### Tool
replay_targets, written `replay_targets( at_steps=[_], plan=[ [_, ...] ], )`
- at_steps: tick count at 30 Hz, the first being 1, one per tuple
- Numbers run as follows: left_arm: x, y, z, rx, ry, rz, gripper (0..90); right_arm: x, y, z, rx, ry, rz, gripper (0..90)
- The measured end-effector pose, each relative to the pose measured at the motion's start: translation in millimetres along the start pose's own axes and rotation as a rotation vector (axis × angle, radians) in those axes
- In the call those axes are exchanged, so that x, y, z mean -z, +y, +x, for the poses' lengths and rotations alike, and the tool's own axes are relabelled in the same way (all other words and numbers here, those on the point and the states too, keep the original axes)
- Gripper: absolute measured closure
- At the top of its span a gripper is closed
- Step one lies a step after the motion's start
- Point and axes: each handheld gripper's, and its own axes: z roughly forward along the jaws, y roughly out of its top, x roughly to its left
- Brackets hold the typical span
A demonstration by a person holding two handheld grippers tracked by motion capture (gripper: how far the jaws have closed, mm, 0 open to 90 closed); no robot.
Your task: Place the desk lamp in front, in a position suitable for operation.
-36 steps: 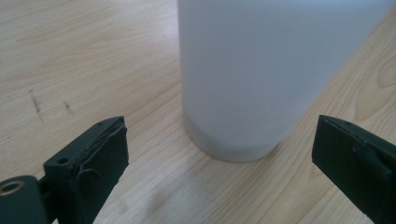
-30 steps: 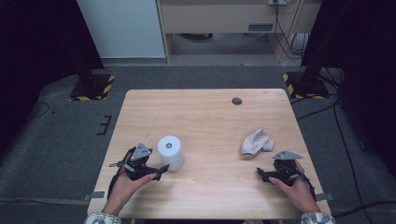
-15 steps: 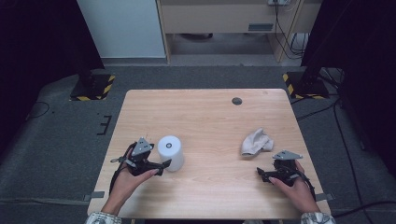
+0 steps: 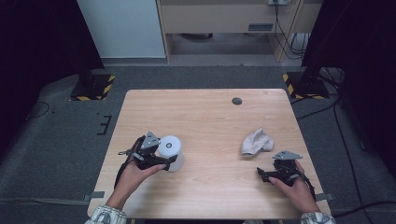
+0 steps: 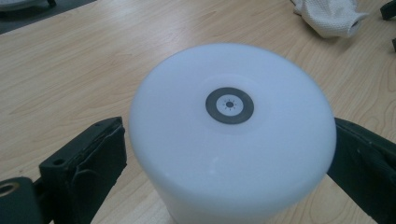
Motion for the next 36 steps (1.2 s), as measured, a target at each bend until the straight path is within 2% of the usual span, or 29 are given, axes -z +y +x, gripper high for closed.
replay_targets(
  at_steps=[5,15,26,36],
  plan=[
    [-0.6,2.0,-1.2,-0.005,-0.007,0.004,7.0,0.0,0.0,0.0,0.000,0.000,0.000,4.7],
    [-2.7,4.7,-10.0,-0.024,-0.032,0.007,7.5,0.0,0.0,0.0,0.000,0.000,0.000,4.7],
    [-14.9,14.8,-39.1,-0.075,-0.107,0.014,7.6,0.0,0.0,0.0,0.000,0.000,0.000,4.7],
    [-23.3,21.5,-56.7,-0.103,-0.147,0.018,7.6,0.0,0.0,0.0,0.000,0.000,0.000,4.7]
  ],
)
